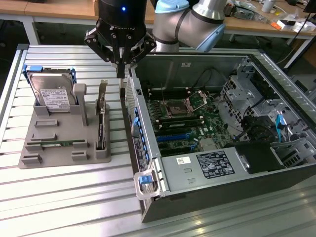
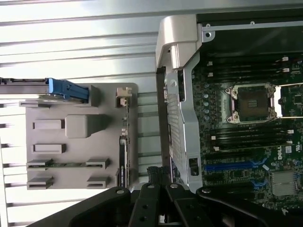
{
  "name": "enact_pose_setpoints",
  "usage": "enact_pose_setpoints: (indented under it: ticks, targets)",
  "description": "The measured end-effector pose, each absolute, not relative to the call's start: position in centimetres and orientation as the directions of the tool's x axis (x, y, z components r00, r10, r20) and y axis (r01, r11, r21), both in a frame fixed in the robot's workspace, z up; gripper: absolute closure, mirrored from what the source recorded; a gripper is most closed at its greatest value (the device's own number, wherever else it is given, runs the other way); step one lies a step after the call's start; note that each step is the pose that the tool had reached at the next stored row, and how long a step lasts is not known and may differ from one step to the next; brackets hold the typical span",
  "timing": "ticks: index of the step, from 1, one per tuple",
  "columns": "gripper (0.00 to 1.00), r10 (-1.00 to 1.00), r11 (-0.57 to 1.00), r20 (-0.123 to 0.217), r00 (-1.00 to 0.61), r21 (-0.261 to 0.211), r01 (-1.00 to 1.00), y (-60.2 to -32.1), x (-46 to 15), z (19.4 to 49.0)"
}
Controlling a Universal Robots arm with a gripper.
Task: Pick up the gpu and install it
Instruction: 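Reach for the gpu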
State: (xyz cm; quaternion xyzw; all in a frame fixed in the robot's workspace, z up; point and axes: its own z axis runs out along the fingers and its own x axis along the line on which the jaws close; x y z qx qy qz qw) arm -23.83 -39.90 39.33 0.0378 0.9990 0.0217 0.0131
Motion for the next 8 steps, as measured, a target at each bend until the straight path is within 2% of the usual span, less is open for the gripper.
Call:
enact_pose_setpoints:
  ticks: [8]
  targets:
    - [0.89, 0.076, 0.996, -0.024, -0.997, 0.044, 0.075, -39.9, -25.2, 39.3]
